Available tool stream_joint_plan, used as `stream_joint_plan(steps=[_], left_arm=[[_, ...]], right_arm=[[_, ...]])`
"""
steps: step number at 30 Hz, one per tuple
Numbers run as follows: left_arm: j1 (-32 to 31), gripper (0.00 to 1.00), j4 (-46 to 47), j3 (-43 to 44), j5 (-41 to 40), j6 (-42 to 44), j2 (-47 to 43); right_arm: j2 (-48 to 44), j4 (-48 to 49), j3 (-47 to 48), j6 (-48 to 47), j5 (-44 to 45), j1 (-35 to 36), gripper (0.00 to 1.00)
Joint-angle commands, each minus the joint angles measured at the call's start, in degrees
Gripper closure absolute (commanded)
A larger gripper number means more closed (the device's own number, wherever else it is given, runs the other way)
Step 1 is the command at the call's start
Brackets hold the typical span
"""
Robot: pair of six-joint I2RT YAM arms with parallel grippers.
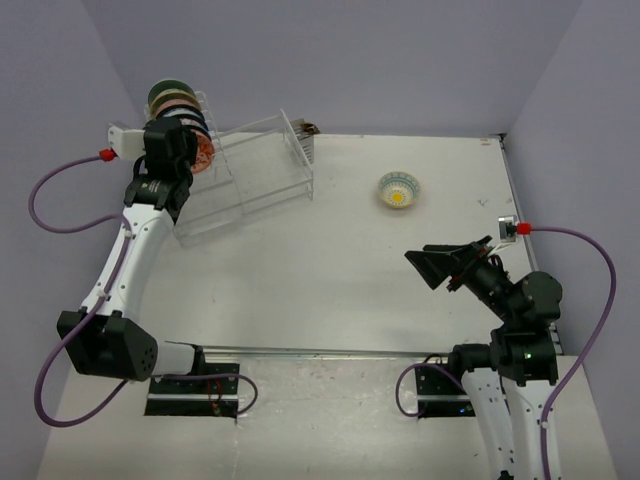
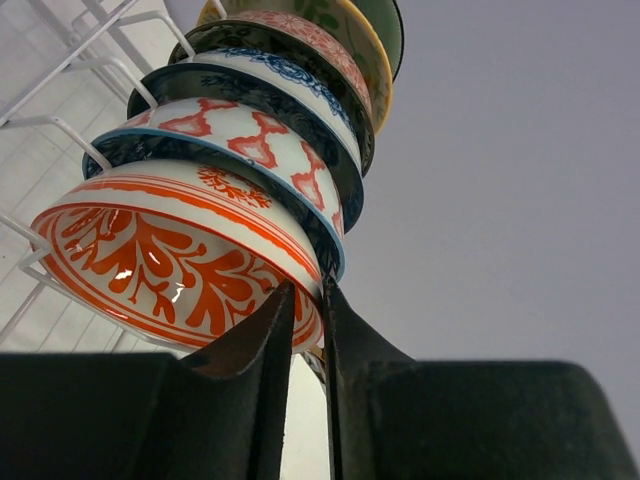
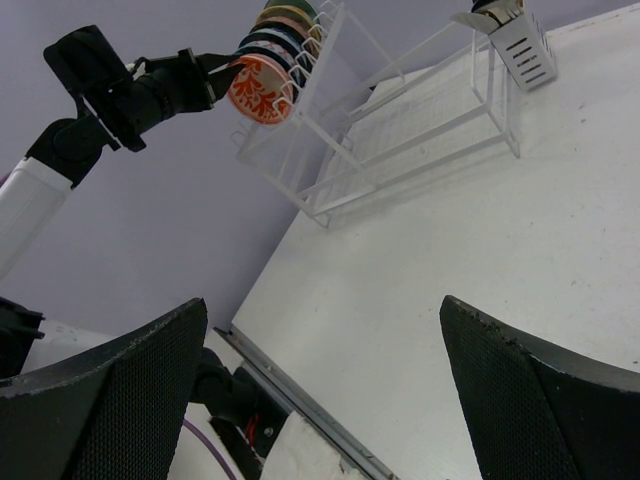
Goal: Unload the bowls from the dish rack
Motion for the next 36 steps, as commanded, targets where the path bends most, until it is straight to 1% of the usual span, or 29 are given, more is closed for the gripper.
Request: stream_joint_plan(steps=[1,5,13,18,20,26,36], left_arm=[[0.5,0.83,1.0,-0.7,-3.0,1.5,-0.7],[0.5,1.00,1.4,-1.5,-2.7,1.1,-1.8],[0.4,1.00,6.8,-3.8,-1.5,3.1,-4.9],[0.4,1.00,14.4,-6.9,-0.4,5.4,-7.6],[0.4,1.00,15.8,-7.0,-0.1,6.0,-8.2],[0.4,1.00,18.1,-8.0,0.8,5.8,-10.3],[0.4,1.00,18.3,-8.2,4.3,5.7,-14.4]], right_arm=[[0.2,0.9,0.3,-0.8,0.6,-0.1,0.01],[0.1,0.8,0.8,-1.0,0.6,0.0,0.01],[-0.3,0.5,1.1,-1.2,1.1,-0.1,0.01],[-0.5,0.5,0.9,-1.3,1.4,-0.1,0.01],[-0.7,0.4,1.0,-1.3,1.6,0.0,0.01],[-0.7,0.1,1.3,-1.3,1.9,0.0,0.01],[0.1,0.1,1.8,-1.3,2.2,-0.1,0.01]])
